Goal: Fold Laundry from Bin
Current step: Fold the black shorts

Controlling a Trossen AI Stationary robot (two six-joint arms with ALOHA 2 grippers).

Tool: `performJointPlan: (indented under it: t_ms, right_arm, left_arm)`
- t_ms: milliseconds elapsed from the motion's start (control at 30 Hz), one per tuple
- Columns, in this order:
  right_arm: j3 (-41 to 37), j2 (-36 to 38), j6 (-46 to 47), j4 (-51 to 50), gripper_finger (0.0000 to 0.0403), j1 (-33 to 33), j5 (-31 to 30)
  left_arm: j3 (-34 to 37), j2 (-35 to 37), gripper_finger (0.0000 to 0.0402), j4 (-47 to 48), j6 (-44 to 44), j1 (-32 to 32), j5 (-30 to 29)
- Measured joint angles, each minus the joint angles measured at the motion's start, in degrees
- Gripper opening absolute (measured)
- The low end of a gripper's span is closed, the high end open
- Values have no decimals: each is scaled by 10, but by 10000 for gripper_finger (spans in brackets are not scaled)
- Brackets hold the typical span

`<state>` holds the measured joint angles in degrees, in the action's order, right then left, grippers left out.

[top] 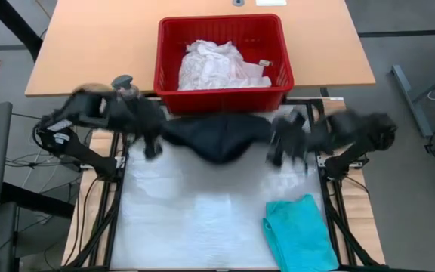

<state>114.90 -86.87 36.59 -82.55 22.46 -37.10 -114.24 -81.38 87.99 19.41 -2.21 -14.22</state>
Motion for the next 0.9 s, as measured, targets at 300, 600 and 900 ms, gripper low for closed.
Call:
performJointPlan:
  t_ms: [300,600,900]
  right_arm:
    - [-45,-148,149,-21,27,115,75]
    - [-46,-270,-3,94,75,148,221]
    - [-45,-285,-70,205,135,172,353]
  left_arm:
    - [289,1,0,-7,97,-130,121]
    - [472,-1,0,-180,148,-194,275]
    - [492,-1,0,-295,183,-250,378]
